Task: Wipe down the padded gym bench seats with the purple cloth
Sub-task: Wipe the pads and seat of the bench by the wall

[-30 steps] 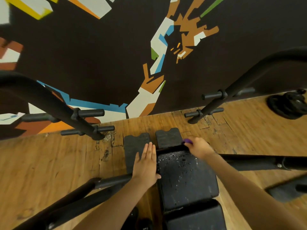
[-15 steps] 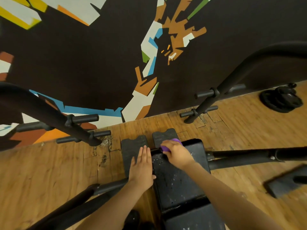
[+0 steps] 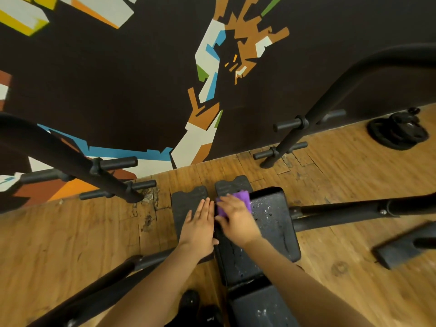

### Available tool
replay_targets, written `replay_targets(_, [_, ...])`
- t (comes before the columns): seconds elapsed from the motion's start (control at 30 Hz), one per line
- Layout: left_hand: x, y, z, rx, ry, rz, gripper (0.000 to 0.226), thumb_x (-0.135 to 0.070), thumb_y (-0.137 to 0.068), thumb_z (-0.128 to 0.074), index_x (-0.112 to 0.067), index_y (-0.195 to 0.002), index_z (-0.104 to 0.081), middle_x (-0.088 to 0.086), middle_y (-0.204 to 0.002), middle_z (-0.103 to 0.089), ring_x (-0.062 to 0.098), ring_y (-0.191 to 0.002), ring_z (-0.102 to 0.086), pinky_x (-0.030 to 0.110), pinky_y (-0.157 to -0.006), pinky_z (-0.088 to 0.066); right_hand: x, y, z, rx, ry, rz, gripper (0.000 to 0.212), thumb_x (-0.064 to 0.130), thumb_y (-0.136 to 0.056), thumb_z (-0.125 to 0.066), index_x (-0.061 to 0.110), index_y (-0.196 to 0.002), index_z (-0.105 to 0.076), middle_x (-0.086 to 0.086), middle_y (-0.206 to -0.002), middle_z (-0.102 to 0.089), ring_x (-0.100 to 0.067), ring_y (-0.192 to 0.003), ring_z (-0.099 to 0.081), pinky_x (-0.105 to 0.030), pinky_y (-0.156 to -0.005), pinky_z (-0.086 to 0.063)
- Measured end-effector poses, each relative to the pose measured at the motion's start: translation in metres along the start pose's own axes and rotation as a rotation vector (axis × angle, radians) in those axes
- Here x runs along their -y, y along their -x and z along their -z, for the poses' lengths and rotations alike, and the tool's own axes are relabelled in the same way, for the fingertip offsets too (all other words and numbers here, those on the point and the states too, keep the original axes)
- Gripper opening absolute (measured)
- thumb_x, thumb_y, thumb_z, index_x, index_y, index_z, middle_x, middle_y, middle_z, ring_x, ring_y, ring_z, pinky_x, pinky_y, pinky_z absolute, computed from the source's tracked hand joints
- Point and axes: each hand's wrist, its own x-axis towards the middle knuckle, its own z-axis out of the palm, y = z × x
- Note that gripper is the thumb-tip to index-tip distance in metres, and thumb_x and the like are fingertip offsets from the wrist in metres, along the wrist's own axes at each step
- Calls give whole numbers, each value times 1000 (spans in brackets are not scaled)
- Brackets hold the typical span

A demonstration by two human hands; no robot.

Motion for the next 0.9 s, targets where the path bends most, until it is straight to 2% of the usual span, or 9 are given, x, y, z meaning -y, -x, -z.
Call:
replay_targets(0.07, [-2,1,2,-2,-10,13,98,-42,-92,-57,-7,-150,14,9,-158,20,22,-146,16,43,-120,-4,3,1,-2,3,4,81,44,30,-85,-62,9,-123,-60,-7,-130,-57,-27,-127,-47,-41,-110,-31])
replay_targets(0.17, [-2,2,3,9,-12,12,100,-44,-91,-57,-7,-150,15,9,-158,19,22,-146,15,44,-119,-5,-24,1,18,-22,59,117,44,15,-74,-76,11,-116,-65,-9,-124,-62,-29,-117,-56,-50,-102,-41])
replay_targets(0.27, [-1,1,2,14,-6,10,101,-46,-92,-56,-7,-149,17,8,-158,20,22,-146,16,44,-119,-5,-67,1,46,-143,42,-107,39,8,-79,-70,9,-117,-64,-10,-127,-58,-30,-122,-49,-39,-109,-29])
replay_targets(0.33, [0,1,2,14,3,8,101,-46,-92,-57,-7,-149,16,8,-158,20,21,-146,16,44,-119,-5,-86,0,55,-157,41,-177,37,8,-82,-67,6,-119,-62,-12,-128,-56,-33,-125,-45,-42,-112,-27])
replay_targets(0.47, [-2,0,-1,7,19,14,101,-43,-91,-58,-7,-149,17,7,-158,20,21,-146,15,43,-119,-6,-67,3,34,-242,31,-266,40,9,-88,-60,6,-127,-56,-12,-138,-48,-30,-135,-33,-31,-114,-10])
replay_targets(0.63, [1,1,-2,-16,24,1,100,-45,-91,-58,-9,-150,14,6,-159,17,19,-146,13,42,-119,-8,-8,20,-15,-123,25,117,57,12,-74,-74,6,-128,-56,-10,-135,-53,-30,-130,-43,-47,-109,-25])
replay_targets(0.73, [2,1,-1,-18,16,-9,100,-46,-91,-58,-9,-150,13,5,-159,16,19,-147,12,41,-119,-8,-21,16,-7,-46,89,285,63,15,-71,-77,12,-129,-55,-7,-135,-53,-26,-128,-47,-48,-106,-32])
replay_targets(0.8, [2,0,0,-2,13,-15,101,-47,-91,-57,-9,-150,15,5,-159,16,19,-147,12,41,-119,-9,-49,13,9,-93,104,229,60,13,-77,-73,14,-133,-51,-7,-138,-50,-23,-130,-42,-48,-108,-30])
replay_targets(0.9, [6,-1,1,15,-1,-35,101,-52,-91,-54,-9,-150,16,5,-159,17,19,-147,12,42,-119,-9,-86,10,32,-262,1,-77,53,6,-85,-64,9,-135,-48,-12,-141,-45,-28,-135,-35,-44,-113,-22])
